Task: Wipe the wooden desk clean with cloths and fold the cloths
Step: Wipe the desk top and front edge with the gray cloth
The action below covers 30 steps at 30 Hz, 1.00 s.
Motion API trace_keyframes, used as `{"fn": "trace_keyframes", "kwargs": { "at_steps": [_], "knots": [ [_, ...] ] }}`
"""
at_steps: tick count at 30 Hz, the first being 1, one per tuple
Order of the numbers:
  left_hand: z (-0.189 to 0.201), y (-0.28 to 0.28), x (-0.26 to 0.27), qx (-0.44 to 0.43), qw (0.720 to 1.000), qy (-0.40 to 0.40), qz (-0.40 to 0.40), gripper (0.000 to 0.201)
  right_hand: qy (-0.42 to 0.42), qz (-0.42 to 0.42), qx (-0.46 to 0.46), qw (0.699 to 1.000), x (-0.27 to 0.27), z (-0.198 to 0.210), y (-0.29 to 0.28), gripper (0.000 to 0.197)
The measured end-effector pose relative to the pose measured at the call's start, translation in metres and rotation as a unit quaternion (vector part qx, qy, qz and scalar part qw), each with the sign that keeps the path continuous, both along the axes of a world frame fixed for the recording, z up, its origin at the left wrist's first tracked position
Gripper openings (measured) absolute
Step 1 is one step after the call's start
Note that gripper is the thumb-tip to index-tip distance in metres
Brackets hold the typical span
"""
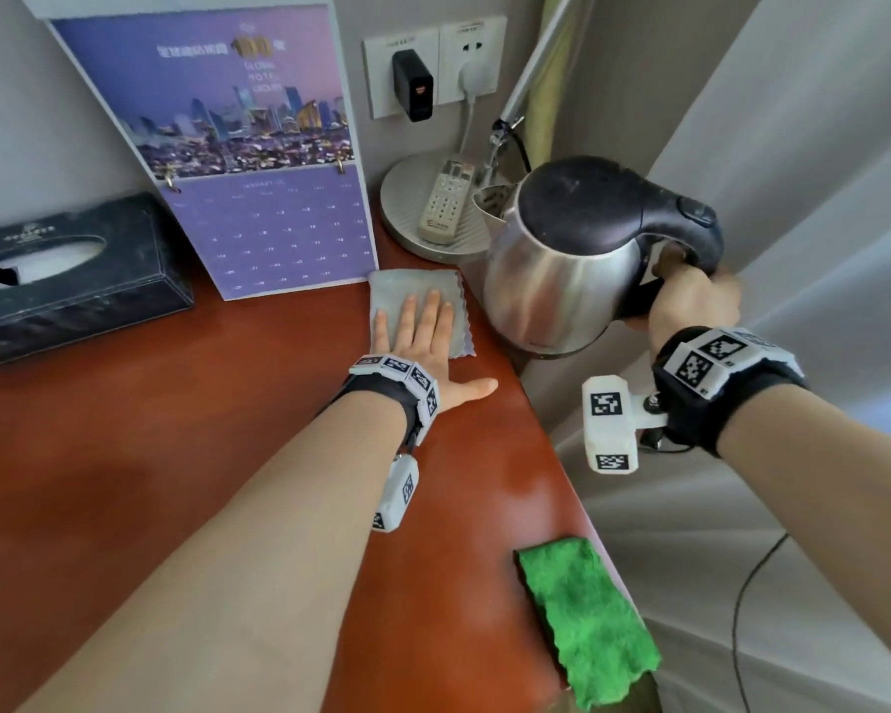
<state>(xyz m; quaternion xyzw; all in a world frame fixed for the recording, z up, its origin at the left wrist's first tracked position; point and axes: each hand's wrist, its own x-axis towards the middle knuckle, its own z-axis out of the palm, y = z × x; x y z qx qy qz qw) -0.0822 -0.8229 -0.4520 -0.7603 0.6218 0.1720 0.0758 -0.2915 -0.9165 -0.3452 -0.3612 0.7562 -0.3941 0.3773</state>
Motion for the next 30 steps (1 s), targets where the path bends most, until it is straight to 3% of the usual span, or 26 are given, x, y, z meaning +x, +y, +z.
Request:
{"fn": "trace_keyframes", "kwargs": {
  "at_steps": [4, 8, 19, 25, 30],
  "knots": [
    [-0.001, -0.012, -0.008, -0.01, 1.0, 0.003, -0.007, 0.113, -0.005, -0.006, 0.001, 1.0, -0.002, -0.001, 0.0, 0.024],
    [-0.001, -0.009, -0.011, -0.012, 1.0, 0.007, -0.012, 0.112, -0.005, -0.01, 0.005, 1.0, 0.001, -0.002, 0.001, 0.043],
    [0.0, 0.072, -0.051, 0.017, 0.996, 0.02, -0.083, 0.119, 0.002, 0.028, 0.032, 0.999, 0.024, 0.018, 0.006, 0.05],
    [0.007, 0.032, -0.055, 0.032, 0.998, 0.032, -0.046, 0.119, -0.012, 0.037, 0.048, 0.998, 0.029, 0.022, 0.006, 0.047],
    [0.007, 0.037, -0.054, 0.027, 0.996, 0.041, -0.077, 0.115, -0.003, 0.027, 0.044, 0.999, 0.032, 0.019, 0.003, 0.048]
  ]
}}
